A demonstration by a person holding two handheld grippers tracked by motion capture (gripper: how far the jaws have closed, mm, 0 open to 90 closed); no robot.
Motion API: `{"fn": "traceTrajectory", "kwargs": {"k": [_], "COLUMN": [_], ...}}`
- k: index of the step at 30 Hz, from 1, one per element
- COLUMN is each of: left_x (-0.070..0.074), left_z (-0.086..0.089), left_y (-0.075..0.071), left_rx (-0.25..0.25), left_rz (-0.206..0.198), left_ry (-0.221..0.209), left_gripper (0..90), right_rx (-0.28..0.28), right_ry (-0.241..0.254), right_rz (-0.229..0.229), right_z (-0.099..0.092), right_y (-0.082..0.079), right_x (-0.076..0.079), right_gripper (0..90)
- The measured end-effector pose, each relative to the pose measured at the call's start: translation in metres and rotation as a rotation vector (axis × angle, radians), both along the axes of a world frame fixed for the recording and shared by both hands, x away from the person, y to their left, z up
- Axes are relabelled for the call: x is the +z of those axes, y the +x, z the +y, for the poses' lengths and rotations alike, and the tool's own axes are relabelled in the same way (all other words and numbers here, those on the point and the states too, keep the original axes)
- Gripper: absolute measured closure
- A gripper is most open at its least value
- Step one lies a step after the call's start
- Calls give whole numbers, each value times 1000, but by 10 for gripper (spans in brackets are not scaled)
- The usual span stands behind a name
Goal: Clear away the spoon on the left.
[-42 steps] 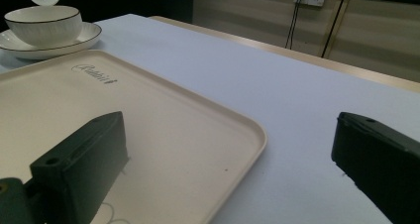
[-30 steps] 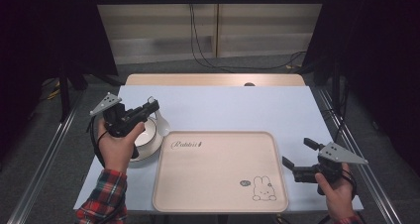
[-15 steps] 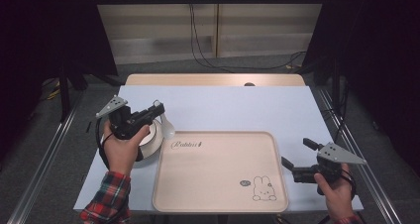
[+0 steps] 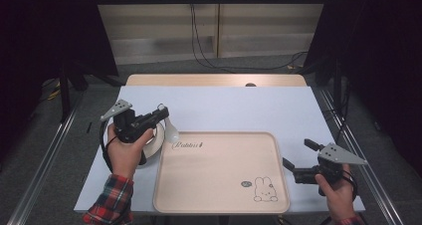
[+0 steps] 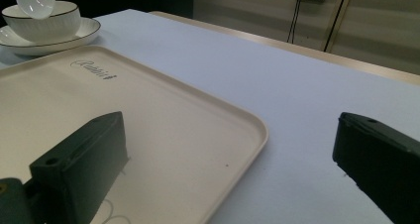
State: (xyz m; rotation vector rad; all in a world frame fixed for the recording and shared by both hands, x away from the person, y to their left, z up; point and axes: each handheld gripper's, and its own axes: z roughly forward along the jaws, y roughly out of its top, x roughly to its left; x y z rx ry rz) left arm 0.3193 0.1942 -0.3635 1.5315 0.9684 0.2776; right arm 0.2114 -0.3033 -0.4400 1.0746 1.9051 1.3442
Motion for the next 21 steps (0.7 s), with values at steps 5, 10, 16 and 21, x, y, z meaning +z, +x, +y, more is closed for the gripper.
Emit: {"fn": "traceTrajectory", "kwargs": {"k": [5,10,16,21], "left_x": [-1,-3,-5,-10], "left_z": [-2,-7,-9,-10], "left_y": [-2,-5,-7,-8], "left_rx": [-21,-22,-37,-40], "left_rz": [1,9,11,20], "left_ry": [-7,5,2,1], "left_gripper": [856,856,856,856], "right_rx": [1,-4,-7,2], "right_ry": [-2,6,10,3], "right_rz": [-3,-6,-9,-7], "right_z": [0,-2,-2,-1], "right_y": [-1,-1,-1,0], "right_x": [0,1,1,0], "right_gripper": [0,0,0,0]}}
